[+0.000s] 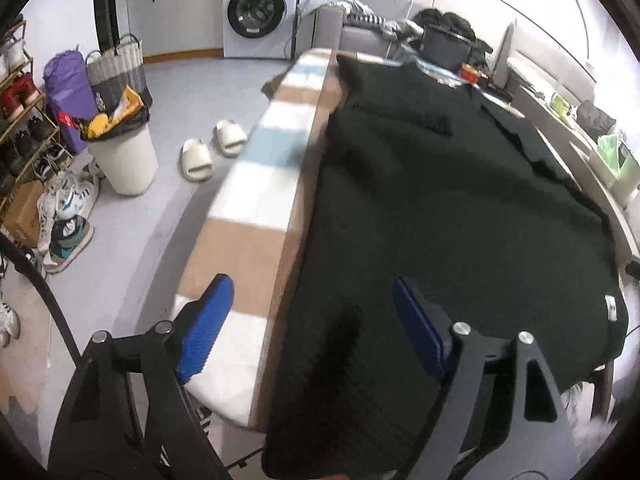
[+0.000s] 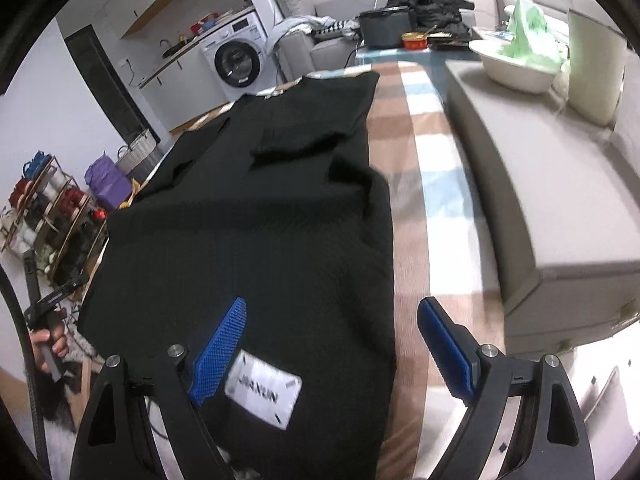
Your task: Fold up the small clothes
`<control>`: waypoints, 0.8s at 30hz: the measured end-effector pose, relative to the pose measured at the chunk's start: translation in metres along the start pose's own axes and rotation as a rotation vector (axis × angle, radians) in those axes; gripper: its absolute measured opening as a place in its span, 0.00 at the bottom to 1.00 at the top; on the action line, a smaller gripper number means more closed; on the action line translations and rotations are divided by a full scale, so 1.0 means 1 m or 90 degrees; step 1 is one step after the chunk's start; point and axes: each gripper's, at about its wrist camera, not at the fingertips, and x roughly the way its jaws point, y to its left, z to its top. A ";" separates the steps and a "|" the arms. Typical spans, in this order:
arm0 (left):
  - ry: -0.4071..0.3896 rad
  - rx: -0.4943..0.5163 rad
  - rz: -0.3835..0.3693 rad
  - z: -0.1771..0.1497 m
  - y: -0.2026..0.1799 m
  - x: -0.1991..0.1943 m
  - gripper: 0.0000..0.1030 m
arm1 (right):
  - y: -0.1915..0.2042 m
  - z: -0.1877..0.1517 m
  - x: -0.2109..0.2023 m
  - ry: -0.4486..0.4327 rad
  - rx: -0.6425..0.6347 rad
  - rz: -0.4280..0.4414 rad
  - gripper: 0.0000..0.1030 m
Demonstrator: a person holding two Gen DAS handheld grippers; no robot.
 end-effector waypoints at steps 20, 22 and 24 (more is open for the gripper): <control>-0.001 0.049 -0.054 -0.004 -0.034 0.011 0.04 | 0.000 -0.032 0.013 0.023 -0.083 0.007 0.08; -0.019 0.042 -0.071 -0.002 -0.034 0.005 0.04 | 0.003 -0.032 0.010 -0.002 -0.093 0.019 0.04; -0.039 0.031 -0.084 0.003 -0.034 -0.003 0.04 | 0.002 -0.030 0.004 -0.037 -0.079 0.045 0.03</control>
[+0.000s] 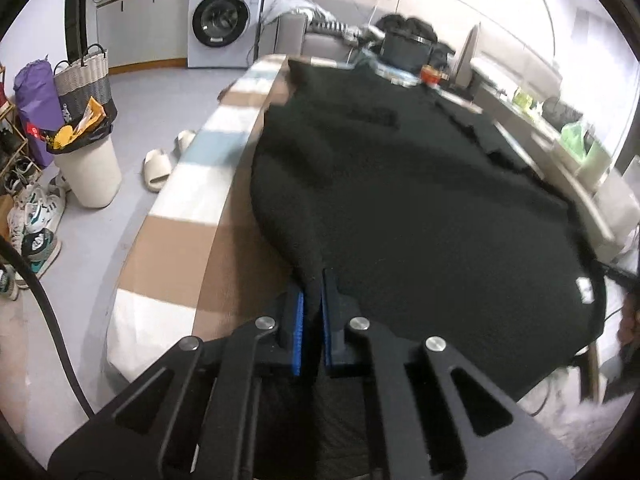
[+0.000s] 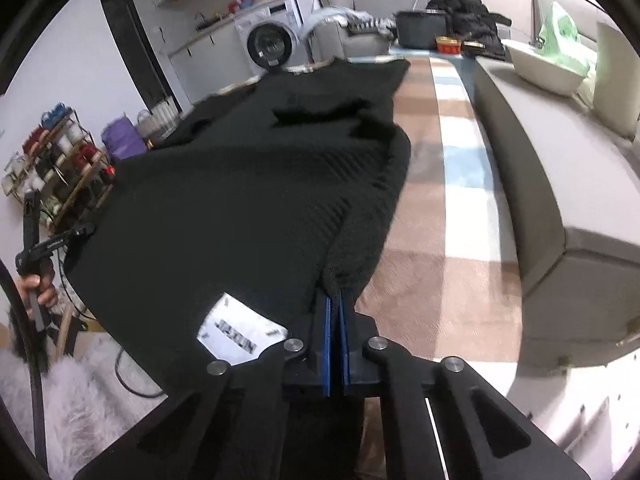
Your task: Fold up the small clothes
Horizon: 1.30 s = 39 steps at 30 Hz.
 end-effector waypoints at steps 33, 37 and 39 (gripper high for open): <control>-0.062 -0.129 0.055 0.212 0.037 0.132 0.33 | -0.058 0.199 0.081 -0.131 0.200 -0.166 0.40; -0.043 -0.126 0.041 0.206 0.043 0.151 0.54 | -0.065 0.185 0.089 -0.077 0.193 -0.131 0.56; -0.020 -0.120 0.033 0.205 0.042 0.167 0.54 | -0.069 0.179 0.101 -0.042 0.209 -0.092 0.59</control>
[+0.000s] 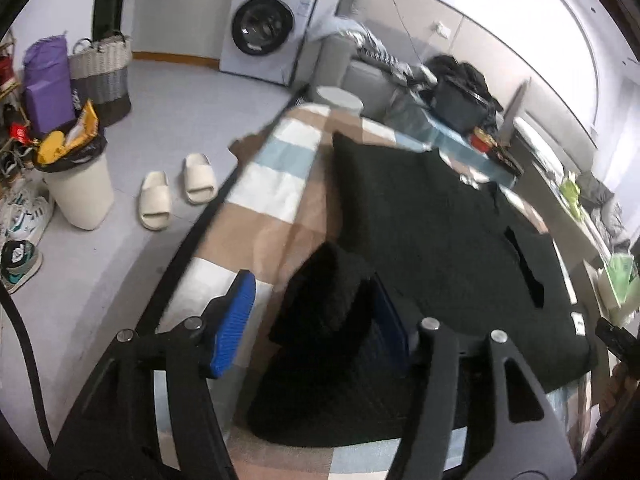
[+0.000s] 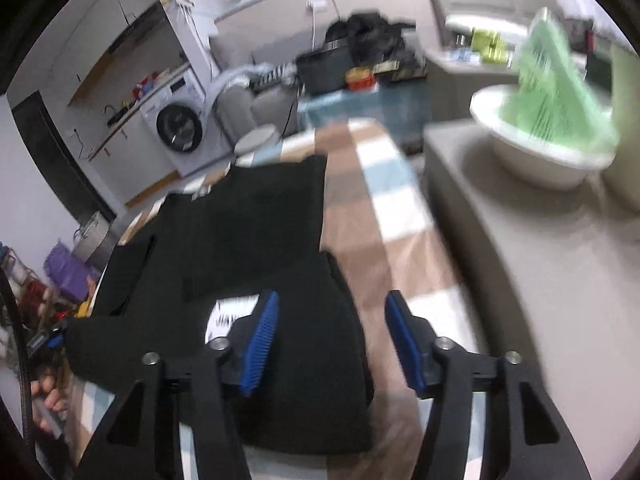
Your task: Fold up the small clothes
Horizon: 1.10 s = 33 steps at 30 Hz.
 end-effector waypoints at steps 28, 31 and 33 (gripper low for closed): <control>0.053 0.085 -0.041 -0.103 -0.022 -0.041 0.20 | 0.015 -0.091 -0.025 0.099 -0.075 0.003 0.23; 0.048 0.086 -0.048 -0.125 -0.016 -0.067 0.20 | 0.006 -0.113 -0.048 0.100 -0.065 0.015 0.23; 0.047 0.085 -0.053 -0.138 -0.013 -0.080 0.20 | 0.001 -0.126 -0.063 0.100 -0.060 0.018 0.23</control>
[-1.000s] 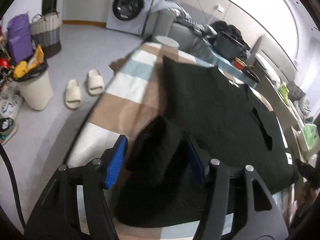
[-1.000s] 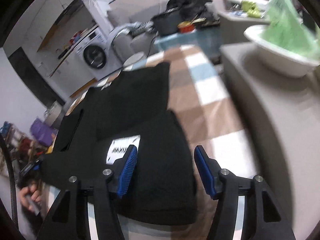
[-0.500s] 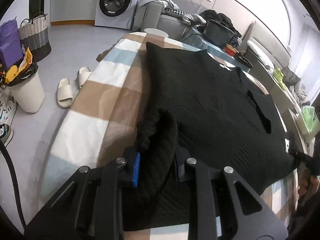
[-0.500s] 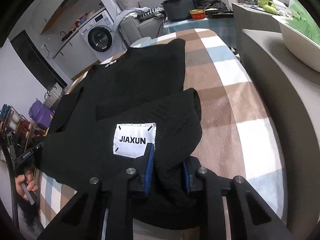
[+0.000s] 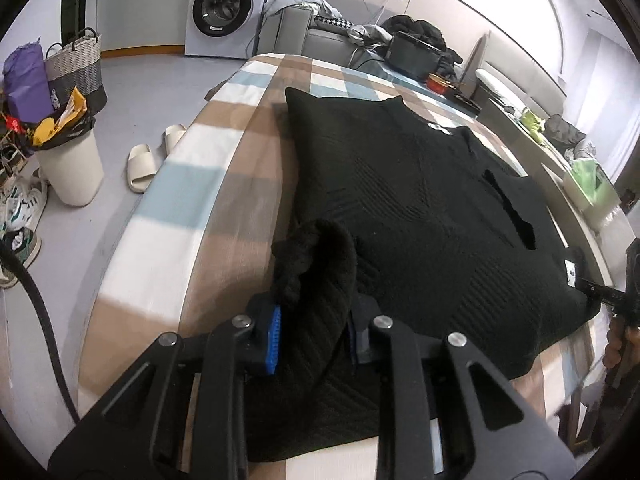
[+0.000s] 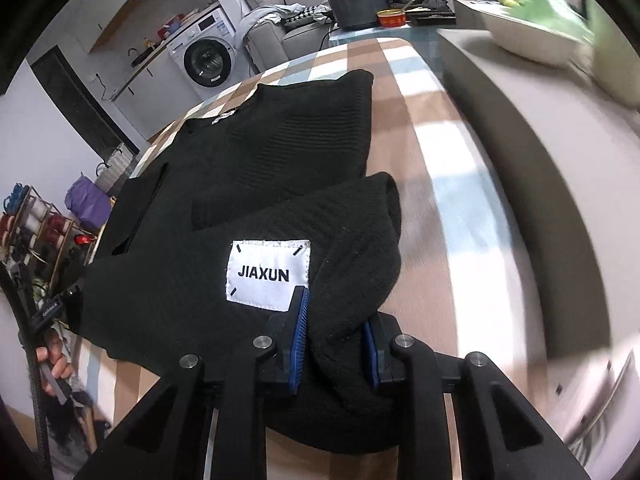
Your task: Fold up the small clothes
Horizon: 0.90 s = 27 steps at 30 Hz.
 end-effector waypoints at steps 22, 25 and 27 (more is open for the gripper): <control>-0.029 -0.006 0.025 -0.027 0.005 -0.068 0.49 | 0.003 -0.012 -0.051 -0.090 -0.029 -0.021 0.53; -0.015 0.006 0.018 -0.036 0.006 -0.079 0.54 | 0.000 -0.016 -0.051 -0.072 -0.023 0.004 0.54; -0.002 0.016 0.024 -0.042 0.006 -0.081 0.54 | -0.001 -0.020 -0.049 -0.056 -0.029 0.009 0.55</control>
